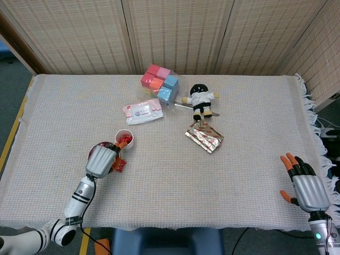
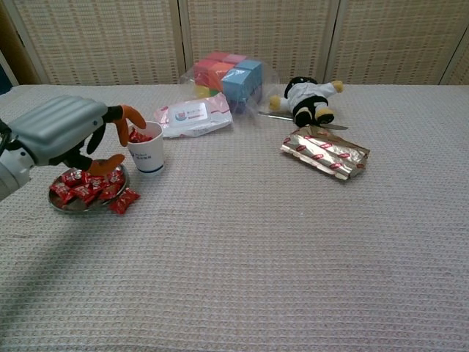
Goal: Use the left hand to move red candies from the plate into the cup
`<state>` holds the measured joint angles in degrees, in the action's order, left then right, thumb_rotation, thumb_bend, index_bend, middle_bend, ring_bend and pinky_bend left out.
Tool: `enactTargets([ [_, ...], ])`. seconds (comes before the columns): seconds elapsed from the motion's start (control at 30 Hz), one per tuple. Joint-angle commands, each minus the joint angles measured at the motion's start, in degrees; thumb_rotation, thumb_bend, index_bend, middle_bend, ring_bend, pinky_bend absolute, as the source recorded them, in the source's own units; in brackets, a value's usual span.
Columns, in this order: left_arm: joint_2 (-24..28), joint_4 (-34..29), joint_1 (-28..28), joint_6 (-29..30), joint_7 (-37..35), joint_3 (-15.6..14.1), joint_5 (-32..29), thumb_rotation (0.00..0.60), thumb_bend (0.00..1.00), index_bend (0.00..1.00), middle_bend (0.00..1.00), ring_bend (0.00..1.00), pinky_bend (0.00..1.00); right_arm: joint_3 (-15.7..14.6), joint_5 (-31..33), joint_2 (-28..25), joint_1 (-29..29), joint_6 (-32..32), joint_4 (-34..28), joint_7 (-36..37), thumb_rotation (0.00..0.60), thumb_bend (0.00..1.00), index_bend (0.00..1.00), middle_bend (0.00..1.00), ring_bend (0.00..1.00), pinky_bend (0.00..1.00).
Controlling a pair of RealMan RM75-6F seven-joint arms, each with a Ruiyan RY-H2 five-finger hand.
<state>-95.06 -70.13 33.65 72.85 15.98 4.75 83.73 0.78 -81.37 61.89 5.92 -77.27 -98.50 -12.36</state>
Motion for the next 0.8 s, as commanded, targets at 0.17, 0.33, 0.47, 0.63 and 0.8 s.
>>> enactTargets([
  [0.17,0.45,1.02,-5.36,5.35,-0.63,-6.35,6.14,0.600,0.42,0.22,0.29,0.69,1.00,-0.45,-1.09,-0.17,-0.19,-0.40,-0.20,0.36,0.600,0.14,0.00,0.00,0.00,0.15],
  [0.33,-1.35,3.25,-5.26,3.80,0.49,-7.03,7.35,0.600,0.42,0.22,0.29,0.70,1.00,-0.80,-1.59,-0.17,-0.04,0.06,-0.22,0.40,0.600,0.14,0.00,0.00,0.00,0.16],
  [0.47,-4.67,7.30,-3.49,0.66,4.14,-5.05,6.17,0.600,0.42,0.19,0.27,0.72,1.00,-1.10,-2.14,-0.51,-0.20,-0.13,-0.65,0.60,0.600,0.14,0.00,0.00,0.00,0.17],
  [0.63,-8.45,12.79,-2.10,-1.01,10.09,-3.66,5.73,0.600,0.42,0.18,0.24,0.71,1.00,-0.97,-1.94,-1.33,-0.91,-1.32,-1.23,1.09,0.600,0.14,0.00,0.00,0.00,0.19],
  [0.8,-9.28,14.75,-1.58,-2.00,11.91,-3.38,5.54,0.600,0.42,0.18,0.25,0.71,1.00,-0.99,-2.09,-1.71,-1.05,-1.45,-1.18,1.83,0.600,0.14,0.00,0.00,0.00,0.19],
])
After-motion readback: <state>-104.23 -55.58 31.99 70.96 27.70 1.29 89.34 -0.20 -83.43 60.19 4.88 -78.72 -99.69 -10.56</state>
